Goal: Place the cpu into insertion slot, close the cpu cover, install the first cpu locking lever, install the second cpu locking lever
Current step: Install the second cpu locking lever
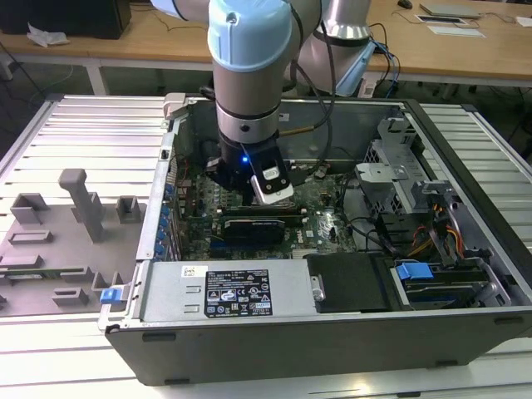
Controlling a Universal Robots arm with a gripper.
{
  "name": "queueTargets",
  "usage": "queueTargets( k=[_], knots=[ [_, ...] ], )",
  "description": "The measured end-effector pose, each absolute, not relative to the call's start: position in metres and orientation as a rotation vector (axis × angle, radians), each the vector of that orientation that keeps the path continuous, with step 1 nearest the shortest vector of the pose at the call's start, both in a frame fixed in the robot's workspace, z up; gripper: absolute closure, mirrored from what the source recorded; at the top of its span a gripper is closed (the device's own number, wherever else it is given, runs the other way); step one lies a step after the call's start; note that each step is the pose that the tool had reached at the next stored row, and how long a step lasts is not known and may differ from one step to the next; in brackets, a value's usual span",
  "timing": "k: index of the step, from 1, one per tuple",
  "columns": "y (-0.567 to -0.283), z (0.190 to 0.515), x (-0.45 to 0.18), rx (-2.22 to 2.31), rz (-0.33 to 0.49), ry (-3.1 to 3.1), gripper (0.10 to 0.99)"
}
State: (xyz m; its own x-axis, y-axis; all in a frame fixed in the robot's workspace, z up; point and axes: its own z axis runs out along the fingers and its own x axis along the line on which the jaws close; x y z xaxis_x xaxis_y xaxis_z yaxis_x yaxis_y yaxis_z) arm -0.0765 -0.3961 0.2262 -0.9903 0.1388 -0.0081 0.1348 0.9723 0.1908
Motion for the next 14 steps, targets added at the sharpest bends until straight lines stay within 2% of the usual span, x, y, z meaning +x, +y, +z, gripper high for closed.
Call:
queueTargets(
  k=[7,10,12,14],
  knots=[
    [-0.390,0.226,-0.041,0.216,0.281,3.099,0.980],
    [-0.378,0.226,-0.040,0.216,0.249,3.101,0.980],
    [-0.359,0.226,-0.040,0.215,0.207,3.102,0.980],
    [-0.352,0.226,-0.040,0.204,0.202,3.103,0.980]
  ],
)
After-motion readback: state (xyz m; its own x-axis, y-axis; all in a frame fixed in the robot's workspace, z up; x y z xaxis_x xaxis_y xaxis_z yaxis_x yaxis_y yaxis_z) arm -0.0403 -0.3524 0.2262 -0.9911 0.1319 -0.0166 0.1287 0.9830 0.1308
